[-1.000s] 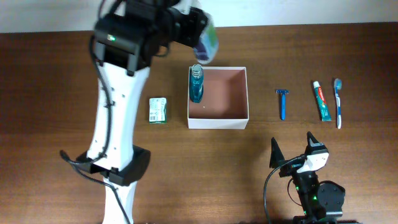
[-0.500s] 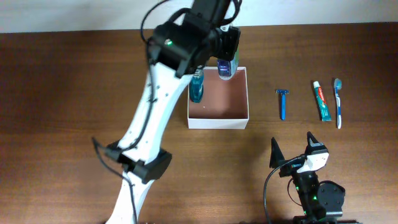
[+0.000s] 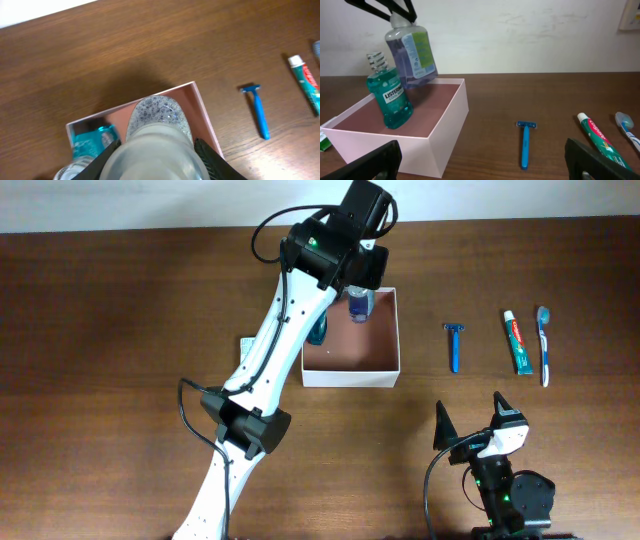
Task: Pack container
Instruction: 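Carry the soap pump bottle over the box beside the Listerine, then lower the soap pump bottle into the box and release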
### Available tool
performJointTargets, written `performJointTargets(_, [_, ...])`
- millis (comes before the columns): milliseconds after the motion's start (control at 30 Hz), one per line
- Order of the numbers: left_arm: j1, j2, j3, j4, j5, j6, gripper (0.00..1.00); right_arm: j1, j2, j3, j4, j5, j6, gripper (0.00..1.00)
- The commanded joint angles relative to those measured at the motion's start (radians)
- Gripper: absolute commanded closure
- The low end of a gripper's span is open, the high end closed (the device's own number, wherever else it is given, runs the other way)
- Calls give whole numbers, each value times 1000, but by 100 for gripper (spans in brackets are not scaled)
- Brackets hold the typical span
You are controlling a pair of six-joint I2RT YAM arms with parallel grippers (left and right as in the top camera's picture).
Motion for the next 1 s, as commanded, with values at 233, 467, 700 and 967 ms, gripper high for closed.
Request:
performJointTargets(233, [3, -11, -13, -48, -55, -16, 99, -8, -7, -6, -4, -12, -7, 1])
performJointTargets(467, [6, 2, -47, -42, -55, -46, 99, -8, -7, -6, -4, -12, -7, 1])
performJointTargets(700, [14, 46, -51, -42, -54, -46, 98, -8, -7, -6, -4, -12, -7, 1])
performJointTargets(967, [14, 82, -52, -52, -51, -45, 97, -8, -7, -6, -4, -12, -7, 2])
